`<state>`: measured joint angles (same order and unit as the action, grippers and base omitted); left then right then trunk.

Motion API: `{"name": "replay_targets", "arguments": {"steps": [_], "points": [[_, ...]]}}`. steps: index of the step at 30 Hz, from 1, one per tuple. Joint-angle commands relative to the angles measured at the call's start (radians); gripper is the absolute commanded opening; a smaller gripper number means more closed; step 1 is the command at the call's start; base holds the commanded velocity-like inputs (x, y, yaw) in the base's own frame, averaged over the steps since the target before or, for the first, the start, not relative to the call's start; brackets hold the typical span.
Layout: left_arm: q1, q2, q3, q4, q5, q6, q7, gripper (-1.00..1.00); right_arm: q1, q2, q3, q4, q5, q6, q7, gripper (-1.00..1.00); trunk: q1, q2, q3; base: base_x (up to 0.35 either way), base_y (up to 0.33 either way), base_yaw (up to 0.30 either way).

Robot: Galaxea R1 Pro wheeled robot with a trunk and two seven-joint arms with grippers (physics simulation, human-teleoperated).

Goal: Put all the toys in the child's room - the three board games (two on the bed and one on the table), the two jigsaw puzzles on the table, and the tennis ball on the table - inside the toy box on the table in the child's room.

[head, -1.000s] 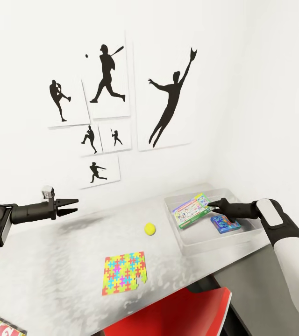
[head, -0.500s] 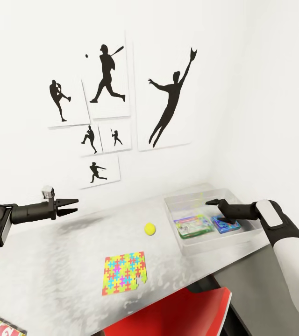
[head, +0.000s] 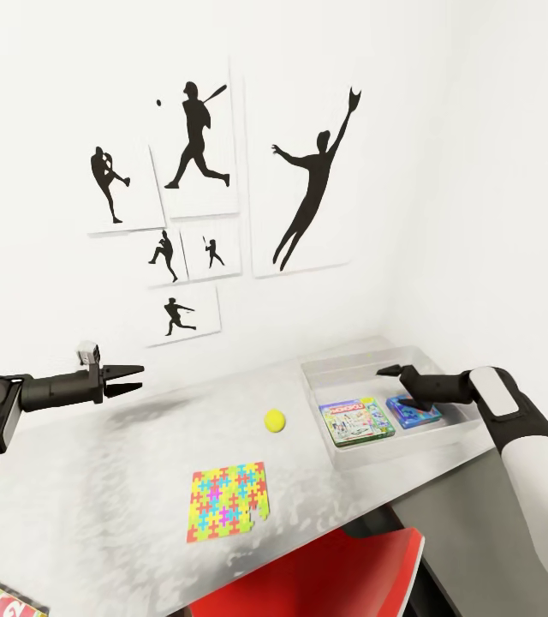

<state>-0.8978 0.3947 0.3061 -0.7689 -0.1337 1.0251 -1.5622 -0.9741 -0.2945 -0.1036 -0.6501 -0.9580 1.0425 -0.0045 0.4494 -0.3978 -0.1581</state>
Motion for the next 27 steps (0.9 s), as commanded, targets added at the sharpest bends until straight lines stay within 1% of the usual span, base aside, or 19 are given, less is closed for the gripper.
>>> {"name": "replay_targets", "arguments": {"steps": [1, 6, 8, 10, 11, 13, 14, 15, 16, 18, 20, 21, 22, 23, 25, 26, 27], "points": [[-0.001, 0.0, 0.002, -0.001, -0.011, 0.01, -0.009, 1.0, -0.001, 0.0, -0.003, -0.002, 0.0, 0.005, 0.001, 1.0, 0.001, -0.002, -0.002, 0.0, 0.0, 0.0], [-0.001, 0.0, 0.003, 0.0, -0.011, 0.01, -0.009, 1.0, 0.005, -0.004, -0.008, -0.03, -0.006, 0.005, 0.016, 1.0, 0.001, -0.002, -0.002, 0.0, 0.0, 0.0], [-0.001, 0.0, 0.003, -0.001, -0.011, 0.01, -0.009, 1.0, 0.011, -0.005, -0.011, -0.077, -0.009, 0.005, 0.033, 1.0, 0.001, -0.002, -0.002, 0.0, 0.0, 0.0], [-0.001, 0.0, 0.004, 0.0, -0.011, 0.01, -0.009, 1.0, 0.029, -0.006, -0.013, -0.177, -0.011, 0.005, 0.071, 1.0, 0.001, -0.002, -0.002, 0.0, 0.0, 0.0], [-0.001, 0.0, 0.003, 0.0, -0.011, 0.01, -0.009, 1.0, 0.036, -0.006, -0.013, -0.206, -0.011, 0.005, 0.081, 1.0, 0.001, -0.002, -0.002, 0.0, 0.0, 0.0], [-0.001, 0.0, 0.003, 0.0, -0.011, 0.01, -0.009, 1.0, 0.075, -0.012, -0.015, -0.317, -0.013, 0.005, 0.118, 1.0, 0.001, -0.002, -0.002, 0.0, 0.0, 0.0], [-0.001, 0.0, 0.003, 0.0, -0.011, 0.01, -0.009, 1.0, 0.087, -0.013, -0.016, -0.344, -0.014, 0.005, 0.126, 1.0, 0.001, -0.002, -0.002, 0.0, 0.0, 0.0], [0.0, 0.0, 0.002, -0.001, -0.011, 0.01, -0.009, 1.0, 0.112, -0.016, -0.019, -0.398, -0.02, 0.005, 0.14, 1.0, 0.001, -0.002, -0.002, 0.0, 0.0, 0.0], [0.002, 0.0, 0.003, -0.001, -0.011, 0.01, -0.009, 1.0, 0.138, -0.019, -0.024, -0.451, -0.034, 0.005, 0.153, 1.0, 0.001, -0.002, -0.002, 0.0, 0.0, 0.0], [0.003, 0.0, 0.003, -0.001, -0.011, 0.01, -0.009, 1.0, 0.166, -0.023, -0.029, -0.501, -0.056, 0.005, 0.164, 1.0, 0.001, -0.002, -0.002, 0.0, 0.0, 0.0], [0.009, 0.011, 0.003, -0.001, -0.007, 0.009, -0.009, 1.0, 0.227, -0.027, -0.045, -0.588, -0.118, 0.005, 0.175, 1.0, 0.001, -0.002, -0.002, 0.0, 0.0, 0.0], [0.012, 0.016, 0.003, -0.001, -0.005, 0.009, -0.009, 1.0, 0.243, -0.028, -0.05, -0.607, -0.134, 0.005, 0.176, 1.0, 0.001, -0.002, -0.002, 0.0, 0.0, 0.0], [0.021, 0.024, 0.003, -0.001, -0.003, 0.009, -0.009, 1.0, 0.277, -0.029, -0.06, -0.642, -0.165, 0.005, 0.179, 1.0, 0.001, -0.002, -0.002, 0.0, 0.0, 0.0], [0.026, 0.027, 0.003, -0.001, -0.001, 0.008, -0.009, 1.0, 0.294, -0.029, -0.065, -0.659, -0.18, 0.005, 0.18, 1.0, 0.001, -0.002, -0.002, 0.0, 0.0, 0.0], [0.047, 0.036, 0.004, 0.0, 0.003, -0.006, -0.009, 1.0, 0.367, -0.03, -0.093, -0.72, -0.225, 0.005, 0.186, 1.0, 0.001, -0.002, -0.002, 0.0, 0.0, 0.0], [0.059, 0.038, 0.004, 0.001, 0.004, -0.016, -0.009, 1.0, 0.403, -0.03, -0.109, -0.745, -0.238, 0.005, 0.194, 1.0, 0.001, -0.002, -0.002, 0.0, 0.0, 0.0], [0.066, 0.039, 0.005, 0.001, 0.004, -0.021, -0.009, 1.0, 0.421, -0.029, -0.116, -0.756, -0.243, 0.005, 0.201, 1.0, 0.001, -0.002, -0.002, 0.0, 0.0, 0.0]]}}
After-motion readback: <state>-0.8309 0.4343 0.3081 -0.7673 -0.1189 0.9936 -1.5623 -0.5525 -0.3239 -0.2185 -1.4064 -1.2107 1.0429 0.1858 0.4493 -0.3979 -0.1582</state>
